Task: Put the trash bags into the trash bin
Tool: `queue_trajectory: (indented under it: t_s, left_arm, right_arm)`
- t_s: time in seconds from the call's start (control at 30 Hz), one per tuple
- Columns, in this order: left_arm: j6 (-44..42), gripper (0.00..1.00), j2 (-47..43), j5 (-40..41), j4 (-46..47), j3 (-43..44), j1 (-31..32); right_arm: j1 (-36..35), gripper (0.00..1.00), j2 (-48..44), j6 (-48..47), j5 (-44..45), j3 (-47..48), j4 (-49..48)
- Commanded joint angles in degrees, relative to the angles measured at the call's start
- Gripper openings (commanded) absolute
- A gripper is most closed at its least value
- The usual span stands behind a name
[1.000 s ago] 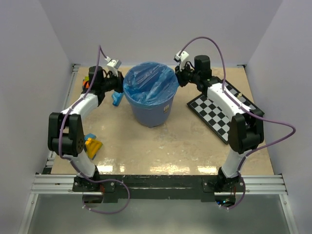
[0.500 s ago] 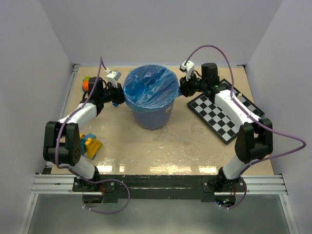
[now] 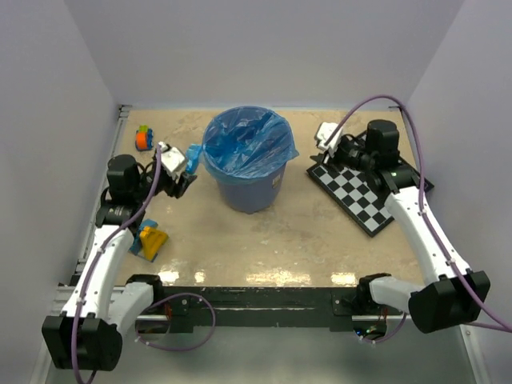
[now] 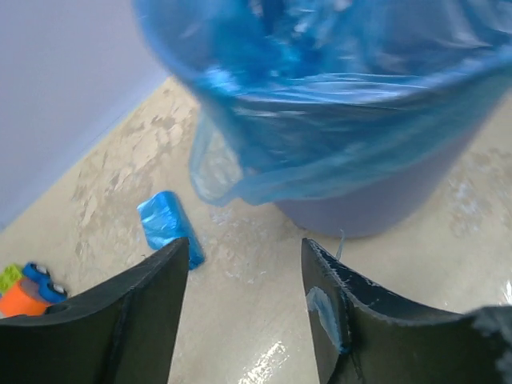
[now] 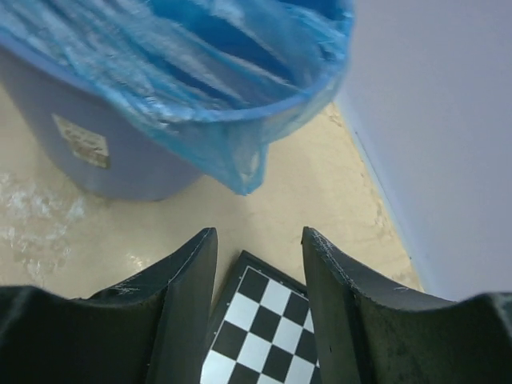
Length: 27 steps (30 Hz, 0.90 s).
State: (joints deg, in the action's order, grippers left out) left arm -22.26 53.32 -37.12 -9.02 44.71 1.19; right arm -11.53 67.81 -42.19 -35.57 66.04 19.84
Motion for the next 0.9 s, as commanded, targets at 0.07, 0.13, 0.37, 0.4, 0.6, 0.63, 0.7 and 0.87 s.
queue_trajectory:
  t_s: [0.07, 0.13, 0.37, 0.4, 0.6, 0.63, 0.7, 0.87]
  left_arm:
    - [-8.2, 0.73, 0.2, -1.8, -0.9, -2.1, 10.9]
    - [-5.8, 0.75, 1.3, -0.7, 4.0, -3.4, 13.1]
    - [-4.0, 0.55, 6.3, 9.4, 23.1, -7.2, 20.0]
    - [-4.0, 0.43, 6.9, 9.9, 24.7, -7.7, 20.3]
    - [-8.0, 0.00, 9.1, 8.7, 27.0, -9.3, 22.2]
    - [-9.5, 0.00, 9.3, 8.5, 26.2, -9.5, 22.4]
    - [-12.4, 0.00, 9.3, 8.2, 25.0, -10.6, 22.6]
    - [-16.9, 0.00, 11.0, 10.7, 22.8, -12.3, 22.7]
  right_arm:
    - [-6.4, 0.51, 3.7, -8.4, -1.1, -1.2, -0.8]
    - [-7.4, 0.50, 5.2, -6.7, -0.7, -0.7, -3.6]
    - [-9.9, 0.05, 9.9, -6.1, 0.2, 1.1, -6.7]
    - [-9.9, 0.00, 9.9, -6.8, 0.6, 0.3, -7.1]
    - [-9.9, 0.00, 6.3, -11.7, 4.4, -7.3, -9.0]
    - [-9.8, 0.00, 5.9, -12.1, 5.1, -8.5, -9.2]
    - [-9.8, 0.00, 5.1, -13.2, 7.0, -10.7, -9.4]
    - [-9.9, 0.00, 4.3, -13.9, 10.1, -15.6, -11.6]
